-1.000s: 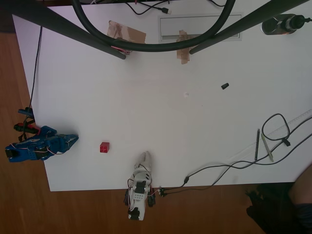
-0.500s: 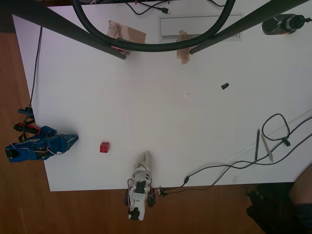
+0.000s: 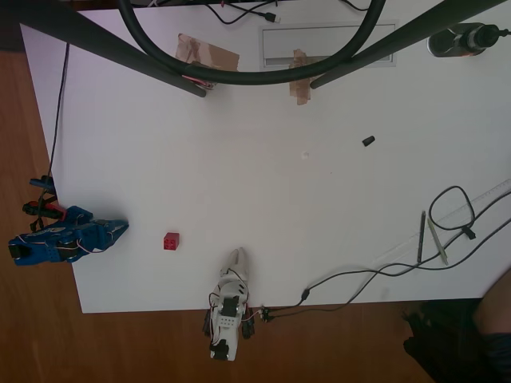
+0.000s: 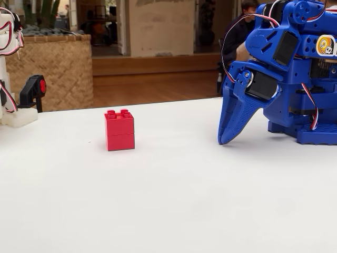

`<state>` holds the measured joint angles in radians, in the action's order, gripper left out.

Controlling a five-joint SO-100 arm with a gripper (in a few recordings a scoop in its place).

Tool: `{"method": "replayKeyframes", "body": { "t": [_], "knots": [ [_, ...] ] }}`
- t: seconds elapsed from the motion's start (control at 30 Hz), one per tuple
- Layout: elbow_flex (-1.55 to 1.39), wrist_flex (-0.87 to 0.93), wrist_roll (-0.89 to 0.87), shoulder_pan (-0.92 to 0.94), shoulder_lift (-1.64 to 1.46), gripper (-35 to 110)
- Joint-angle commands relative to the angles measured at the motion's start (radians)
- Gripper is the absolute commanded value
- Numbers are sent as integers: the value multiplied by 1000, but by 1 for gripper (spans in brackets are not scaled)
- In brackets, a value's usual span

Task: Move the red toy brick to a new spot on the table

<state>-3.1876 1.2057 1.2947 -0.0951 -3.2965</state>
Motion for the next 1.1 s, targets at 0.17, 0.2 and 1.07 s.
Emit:
{"method": "replayKeyframes", "body": {
  "t": [0.17,0.2,1.07],
  "knots": [
    [46,-41,57,29,80,0],
    [64,-43,58,29,91,0],
    [844,-529,301,153,1011,15]
  ]
}}
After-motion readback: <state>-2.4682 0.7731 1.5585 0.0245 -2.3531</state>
